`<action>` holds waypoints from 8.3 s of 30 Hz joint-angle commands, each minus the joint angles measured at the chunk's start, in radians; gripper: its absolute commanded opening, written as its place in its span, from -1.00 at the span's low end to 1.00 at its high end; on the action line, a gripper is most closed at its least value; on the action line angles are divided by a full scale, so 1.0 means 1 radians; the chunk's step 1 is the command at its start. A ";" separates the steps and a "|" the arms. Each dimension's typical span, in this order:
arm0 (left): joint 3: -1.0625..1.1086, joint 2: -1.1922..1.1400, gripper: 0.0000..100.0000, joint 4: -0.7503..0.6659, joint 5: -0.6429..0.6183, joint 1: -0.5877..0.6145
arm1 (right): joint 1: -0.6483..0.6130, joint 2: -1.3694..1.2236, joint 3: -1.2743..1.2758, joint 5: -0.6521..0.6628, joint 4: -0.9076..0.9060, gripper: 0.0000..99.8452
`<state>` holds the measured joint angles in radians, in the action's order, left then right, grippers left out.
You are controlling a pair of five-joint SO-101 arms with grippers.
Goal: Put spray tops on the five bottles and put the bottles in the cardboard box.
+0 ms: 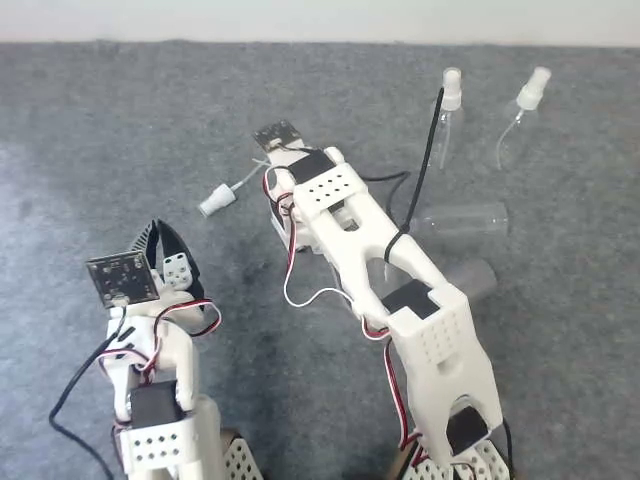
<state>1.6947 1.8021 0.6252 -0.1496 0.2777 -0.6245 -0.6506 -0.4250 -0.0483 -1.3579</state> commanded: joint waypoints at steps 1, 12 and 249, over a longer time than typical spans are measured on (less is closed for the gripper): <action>-0.010 0.017 -0.98 0.006 0.011 0.002 | -0.001 0.056 -0.058 0.021 0.044 -0.67; -0.010 0.017 -0.98 0.006 0.011 0.002 | 0.024 0.013 -0.054 0.054 0.031 -0.68; -2.118 -2.510 -0.95 1.129 0.609 -0.226 | 0.860 1.718 1.129 -0.704 0.351 -0.99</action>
<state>-0.4212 -0.7296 1.7131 0.4457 0.0230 0.2302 1.0495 0.7165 -0.7465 -1.0326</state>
